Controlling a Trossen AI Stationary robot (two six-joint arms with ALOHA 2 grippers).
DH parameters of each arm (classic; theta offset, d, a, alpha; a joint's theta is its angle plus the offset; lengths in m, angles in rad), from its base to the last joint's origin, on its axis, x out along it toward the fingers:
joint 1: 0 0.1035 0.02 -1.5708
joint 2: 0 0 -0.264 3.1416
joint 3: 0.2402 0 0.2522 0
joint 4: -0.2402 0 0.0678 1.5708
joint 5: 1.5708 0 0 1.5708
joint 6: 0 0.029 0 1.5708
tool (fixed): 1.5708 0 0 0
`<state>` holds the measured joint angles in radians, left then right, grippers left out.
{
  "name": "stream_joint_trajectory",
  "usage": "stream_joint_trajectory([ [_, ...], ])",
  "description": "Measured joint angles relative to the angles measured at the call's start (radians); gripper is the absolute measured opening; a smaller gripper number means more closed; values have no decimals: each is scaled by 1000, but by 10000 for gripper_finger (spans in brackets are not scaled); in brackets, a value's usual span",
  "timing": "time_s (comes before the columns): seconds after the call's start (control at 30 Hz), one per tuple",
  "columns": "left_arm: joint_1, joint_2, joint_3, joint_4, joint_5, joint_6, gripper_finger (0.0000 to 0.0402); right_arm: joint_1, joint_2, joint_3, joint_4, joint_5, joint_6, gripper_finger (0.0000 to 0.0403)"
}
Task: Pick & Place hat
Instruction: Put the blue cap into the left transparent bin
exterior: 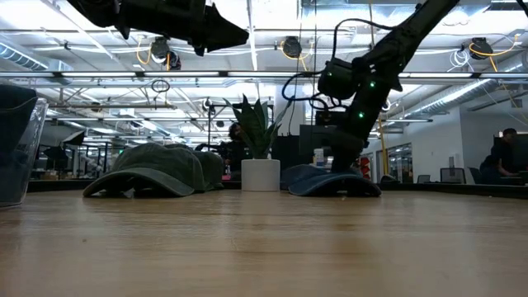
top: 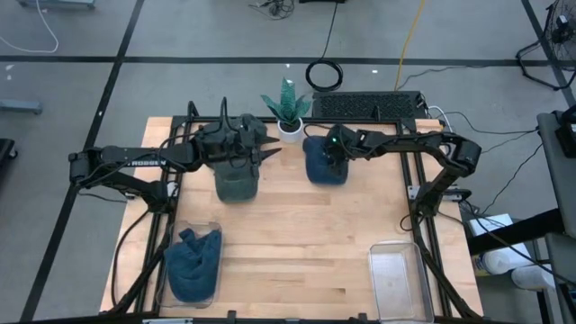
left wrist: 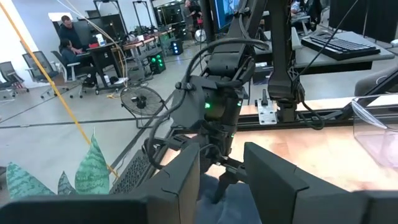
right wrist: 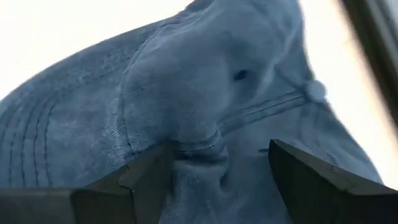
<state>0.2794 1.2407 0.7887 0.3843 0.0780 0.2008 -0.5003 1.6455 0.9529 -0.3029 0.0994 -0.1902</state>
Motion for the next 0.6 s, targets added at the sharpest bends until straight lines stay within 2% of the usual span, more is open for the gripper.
stream_joint_trajectory([
  [0.3, 0, 0, 0, 3, 0, 0, 136, 39, -30, -13, -79, -155, 49, 254],
  [0.6, 0, 0, 0, 2, -1, 0, 136, 107, -100, -14, -68, -156, 13, 253],
])
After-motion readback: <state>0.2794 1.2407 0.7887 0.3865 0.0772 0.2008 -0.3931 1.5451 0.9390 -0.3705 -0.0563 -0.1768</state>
